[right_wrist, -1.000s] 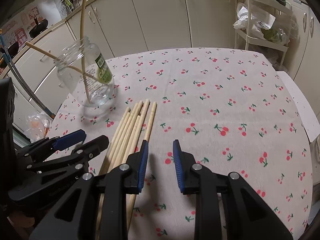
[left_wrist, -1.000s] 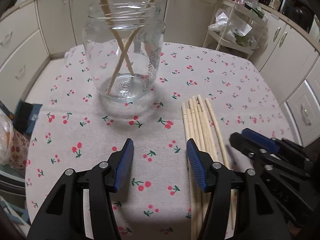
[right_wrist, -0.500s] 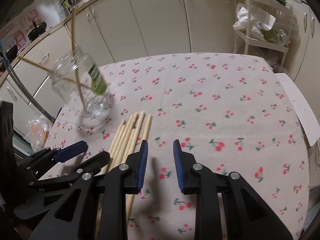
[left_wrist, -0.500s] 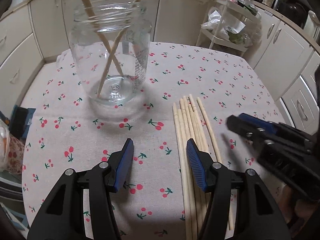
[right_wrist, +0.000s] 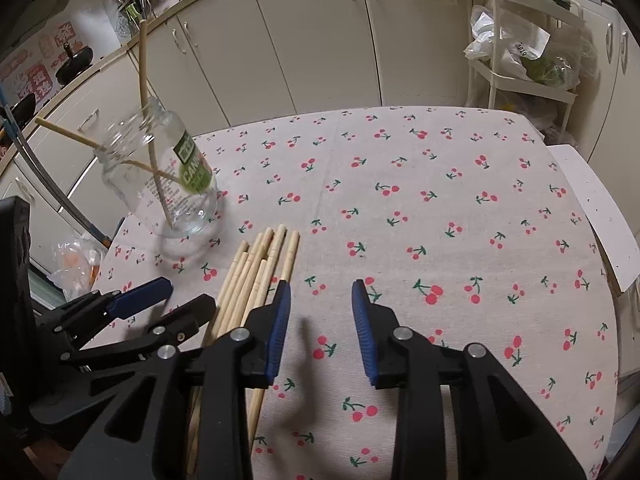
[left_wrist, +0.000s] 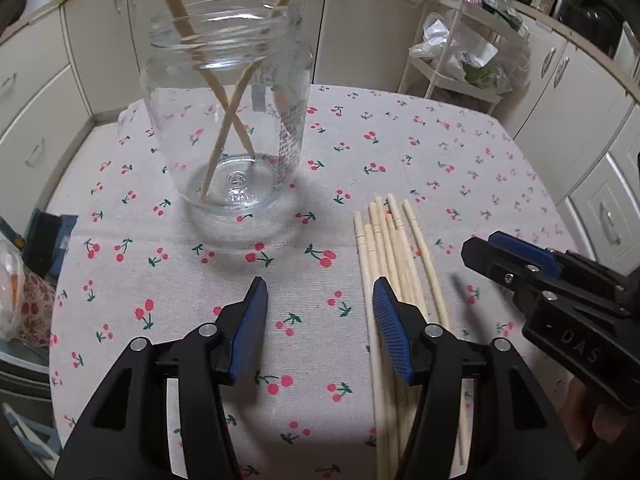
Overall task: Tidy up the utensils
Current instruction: 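Move both open grippers back to the bundle of wooden sticks, then close each gripper on one more wooden stick from the bundle, then lift both held sticks upright and carry them over the glass jar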
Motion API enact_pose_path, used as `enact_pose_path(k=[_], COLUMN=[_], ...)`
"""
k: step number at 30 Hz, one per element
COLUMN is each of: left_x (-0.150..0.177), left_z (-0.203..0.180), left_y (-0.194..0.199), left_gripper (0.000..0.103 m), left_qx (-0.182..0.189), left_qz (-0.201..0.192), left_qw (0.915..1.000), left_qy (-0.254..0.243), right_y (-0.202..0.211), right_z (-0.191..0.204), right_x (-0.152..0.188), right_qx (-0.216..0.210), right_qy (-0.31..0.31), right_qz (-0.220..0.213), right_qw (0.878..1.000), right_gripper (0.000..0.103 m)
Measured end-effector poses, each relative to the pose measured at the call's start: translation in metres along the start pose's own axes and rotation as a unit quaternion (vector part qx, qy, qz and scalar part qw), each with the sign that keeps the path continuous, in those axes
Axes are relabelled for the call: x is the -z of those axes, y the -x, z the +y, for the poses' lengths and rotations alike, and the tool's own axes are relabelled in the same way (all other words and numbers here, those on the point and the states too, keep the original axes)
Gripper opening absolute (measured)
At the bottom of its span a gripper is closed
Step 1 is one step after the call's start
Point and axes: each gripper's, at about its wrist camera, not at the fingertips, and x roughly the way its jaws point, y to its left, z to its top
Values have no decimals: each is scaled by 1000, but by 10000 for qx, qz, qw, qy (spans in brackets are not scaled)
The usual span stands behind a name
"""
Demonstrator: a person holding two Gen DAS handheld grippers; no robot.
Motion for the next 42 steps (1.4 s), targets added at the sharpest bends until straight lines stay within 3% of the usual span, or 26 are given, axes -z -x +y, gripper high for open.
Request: enact_pose_path(k=[8,15,20,23,30,33,35,38,42], left_x=[-1,-1,1,-2,-13,-18,-21,-22,-24], left_z=[-8,-13,15,26,22,18,10,5,24], left_y=[-5,-4,2,4,-6,-9,-11,-12,-3], left_gripper=[53,57,52,49,49,33,5,5,5], left_qx=[-156,-748,-875,-869,-780,-693,-614,-507,83], left_qz=[84,146,304,331,357,389,439,504,609], left_qw=[9995,9952,9951,9954,9957,9960,9955,9948,9976], left_qy=[-252,-610,-338,-246,-361,-415,-571,-729,-303], right_y=[5,4,-10,-24,-39,-40,-37,-31,-18], right_z=[-8,-4,15,21,38,44,43,31,4], right_x=[1,2,1,-3,-12,-12,-8,-7,-5], right_qx=[-20,-76,-112,-87,206,323,325,173,-379], right_qy=[-93,-15,336,377,831,1173,1326,1123,357], right_qz=[-26,7,127,235,277,354,383,436,392], right_qw=[10000,10000,9993,9990,9959,9919,9899,9926,9979], right_gripper=[33,34,34,20,15,9,9,6,6])
